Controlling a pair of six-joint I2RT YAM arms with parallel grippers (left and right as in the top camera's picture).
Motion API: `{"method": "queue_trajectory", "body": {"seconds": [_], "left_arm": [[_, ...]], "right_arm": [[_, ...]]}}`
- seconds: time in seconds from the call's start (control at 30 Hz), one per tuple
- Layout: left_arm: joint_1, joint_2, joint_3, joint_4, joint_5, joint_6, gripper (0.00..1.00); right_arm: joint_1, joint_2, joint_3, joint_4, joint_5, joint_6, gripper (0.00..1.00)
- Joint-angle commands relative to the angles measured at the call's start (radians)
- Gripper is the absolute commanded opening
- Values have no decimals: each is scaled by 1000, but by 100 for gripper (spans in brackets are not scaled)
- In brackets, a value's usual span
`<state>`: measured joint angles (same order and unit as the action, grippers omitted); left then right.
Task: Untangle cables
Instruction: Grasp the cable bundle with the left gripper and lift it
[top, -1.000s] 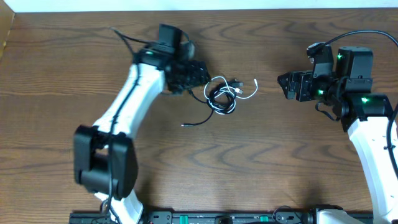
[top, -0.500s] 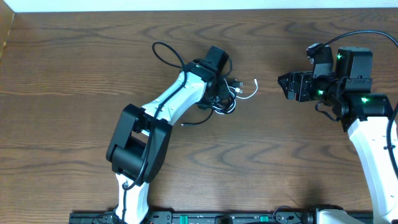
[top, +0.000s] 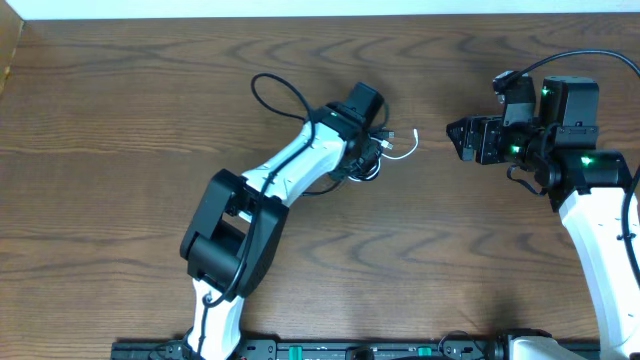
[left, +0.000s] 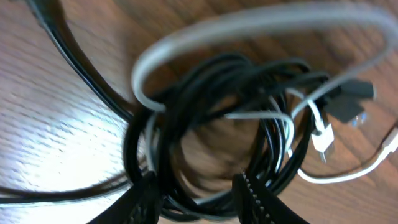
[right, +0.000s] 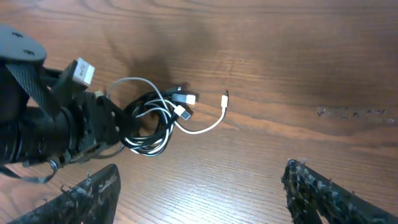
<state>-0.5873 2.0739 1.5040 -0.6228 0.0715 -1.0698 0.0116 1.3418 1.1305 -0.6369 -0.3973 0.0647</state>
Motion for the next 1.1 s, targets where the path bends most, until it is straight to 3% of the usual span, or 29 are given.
{"method": "queue_trajectory", "body": {"seconds": [0.0, 0.23, 0.3, 0.33, 0.5, 0.57, 0.67, 0.7, 0.83, 1.07], "left_arm": [[-26, 19, -12, 10, -46, -9, 40], [-39, 19, -23, 0, -152, -8, 35], [-39, 19, -23, -9, -155, 3, 31], [-39, 19, -24, -12, -153, 3, 22], [-39, 19, -24, -19, -128, 33, 15], [-39, 19, -24, -17, -129, 93, 8], [-40, 19, -25, 9, -128, 254, 7], [-40, 18, -25, 20, -128, 382, 7], [-29, -41, -23, 16, -31, 661, 7], [31, -206, -23, 0, 257, 775, 7]], "right_arm": [[9, 5, 19, -3, -13, 9, 80], [9, 32, 19, -3, -13, 10, 80], [10, 41, 19, -3, -19, 10, 81], [10, 44, 19, -3, -31, 9, 82], [10, 44, 19, -2, -43, 9, 82], [10, 44, 19, 1, -43, 9, 82], [10, 44, 19, 15, -43, 10, 82], [10, 44, 19, 21, -43, 10, 82], [10, 44, 19, 23, -43, 10, 81], [10, 44, 19, 36, -106, 44, 78]]}}
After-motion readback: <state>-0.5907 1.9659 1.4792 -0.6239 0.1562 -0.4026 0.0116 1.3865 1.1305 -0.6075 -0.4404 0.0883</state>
